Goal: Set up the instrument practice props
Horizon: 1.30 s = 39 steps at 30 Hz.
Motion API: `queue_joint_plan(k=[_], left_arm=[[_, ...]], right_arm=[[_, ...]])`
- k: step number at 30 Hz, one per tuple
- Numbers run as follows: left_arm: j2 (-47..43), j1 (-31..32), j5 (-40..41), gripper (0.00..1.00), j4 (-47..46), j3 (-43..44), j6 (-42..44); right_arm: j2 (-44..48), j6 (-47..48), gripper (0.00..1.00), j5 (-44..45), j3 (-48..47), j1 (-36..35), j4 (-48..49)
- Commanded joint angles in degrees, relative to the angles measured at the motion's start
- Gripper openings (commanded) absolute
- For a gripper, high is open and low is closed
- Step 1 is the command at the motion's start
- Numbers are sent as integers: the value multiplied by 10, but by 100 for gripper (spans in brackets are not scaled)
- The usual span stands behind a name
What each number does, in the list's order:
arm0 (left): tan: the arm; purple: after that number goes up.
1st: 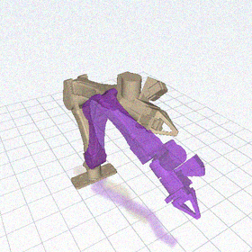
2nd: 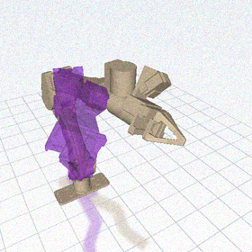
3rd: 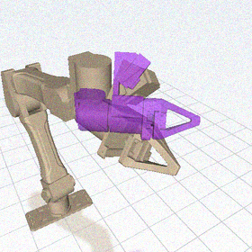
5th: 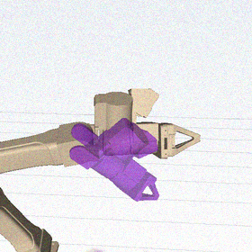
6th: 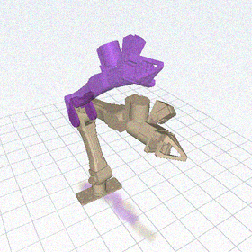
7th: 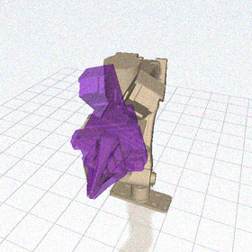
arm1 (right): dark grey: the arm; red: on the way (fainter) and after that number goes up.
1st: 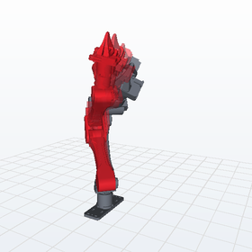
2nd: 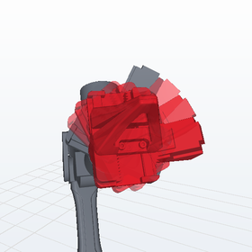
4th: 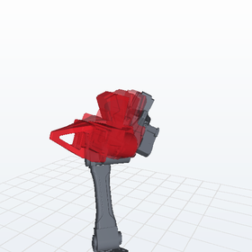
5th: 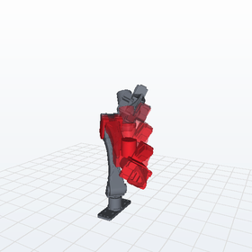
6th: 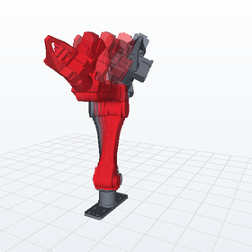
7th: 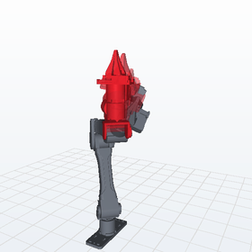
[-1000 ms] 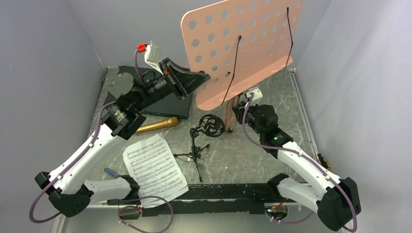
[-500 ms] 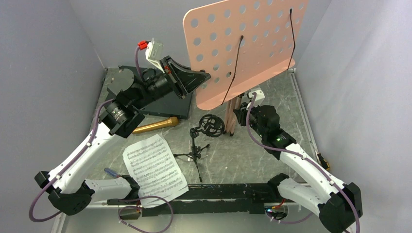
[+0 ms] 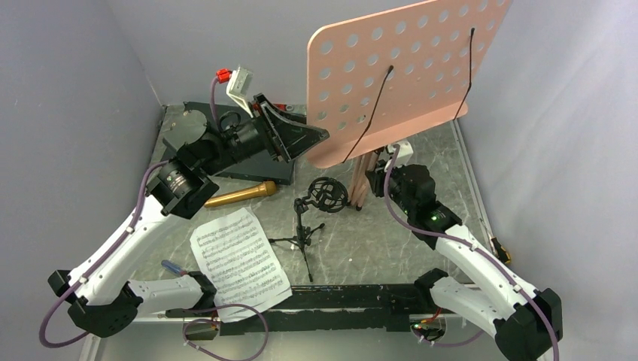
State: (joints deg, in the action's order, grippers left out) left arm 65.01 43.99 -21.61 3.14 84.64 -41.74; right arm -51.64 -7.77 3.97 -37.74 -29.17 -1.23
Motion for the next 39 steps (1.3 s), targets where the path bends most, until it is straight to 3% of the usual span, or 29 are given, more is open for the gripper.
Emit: queue_joint_plan(k=[1,4,10,17,22,29,33,35,39], left_arm=[[-17,3,-3,65,6,9,-12],[-21,3,4,73,13,8,-6],[-13,3,3,75,10,10,0],[5,3,-14,72,-6,15,2],[13,3,5,65,10,23,19],[35,3,29,45,10,20,54],[43,3,31,22,10,22,63],[39,3,36,5,10,16,64],[19,3,52,3,13,1,68]], right_arm=[[2,-22,0,8,-8,1,-22],[0,-18,0,3,-14,2,-29],[-25,-1,0,8,-41,0,-59],[-37,11,0,33,-54,0,-79],[-45,14,0,29,-58,0,-80],[-62,22,0,22,-69,-4,-84],[-63,23,0,19,-72,-5,-85],[-63,22,0,19,-72,-5,-84],[-59,17,0,16,-75,-5,-87]])
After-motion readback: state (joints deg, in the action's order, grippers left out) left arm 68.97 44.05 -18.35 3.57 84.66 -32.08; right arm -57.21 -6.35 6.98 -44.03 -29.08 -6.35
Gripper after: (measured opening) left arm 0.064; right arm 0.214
